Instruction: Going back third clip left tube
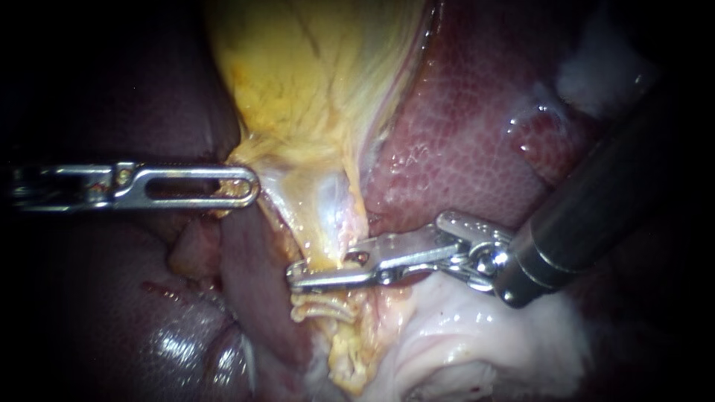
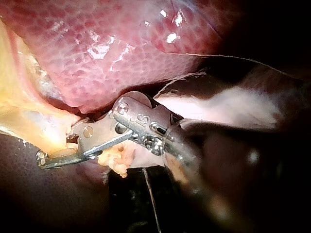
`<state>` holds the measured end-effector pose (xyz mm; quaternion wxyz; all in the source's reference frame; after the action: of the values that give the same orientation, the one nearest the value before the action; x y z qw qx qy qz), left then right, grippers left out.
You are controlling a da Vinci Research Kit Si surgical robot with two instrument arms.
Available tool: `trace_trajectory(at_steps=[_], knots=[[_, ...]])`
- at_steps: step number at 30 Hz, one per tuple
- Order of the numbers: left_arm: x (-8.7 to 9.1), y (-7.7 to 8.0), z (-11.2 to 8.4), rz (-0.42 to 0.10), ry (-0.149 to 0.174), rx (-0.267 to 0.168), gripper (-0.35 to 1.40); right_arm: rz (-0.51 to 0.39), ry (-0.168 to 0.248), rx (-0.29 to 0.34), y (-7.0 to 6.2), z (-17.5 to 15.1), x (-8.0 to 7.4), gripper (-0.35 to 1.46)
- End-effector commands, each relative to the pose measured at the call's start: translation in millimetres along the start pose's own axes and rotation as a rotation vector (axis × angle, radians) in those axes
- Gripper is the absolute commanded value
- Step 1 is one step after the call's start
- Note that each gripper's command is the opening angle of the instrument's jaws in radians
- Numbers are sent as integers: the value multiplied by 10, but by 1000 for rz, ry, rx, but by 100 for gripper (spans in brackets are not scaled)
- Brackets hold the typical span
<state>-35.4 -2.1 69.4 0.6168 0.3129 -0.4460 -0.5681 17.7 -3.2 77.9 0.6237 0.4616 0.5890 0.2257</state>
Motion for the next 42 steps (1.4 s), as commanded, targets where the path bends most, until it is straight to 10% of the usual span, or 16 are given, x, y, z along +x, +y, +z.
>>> trace_trajectory(at_steps=[1, 4, 8, 11, 42], knots=[[0, -1, 0, 0, 0, 0, -35, 0, -1, 2, 0, 0, 0, -35], [0, -2, -1, 0, 0, 0, -35, 1, -3, 7, 0, 1, 0, -35], [0, -2, -1, 0, 0, 0, -35, 0, 7, -15, 3, 7, 2, 41], [0, -2, -1, 0, 0, 0, -35, -23, 31, -75, 8, 11, 5, 58], [0, -3, -3, -1, 0, 0, -35, -88, 29, -86, -9, -49, -2, 60]])
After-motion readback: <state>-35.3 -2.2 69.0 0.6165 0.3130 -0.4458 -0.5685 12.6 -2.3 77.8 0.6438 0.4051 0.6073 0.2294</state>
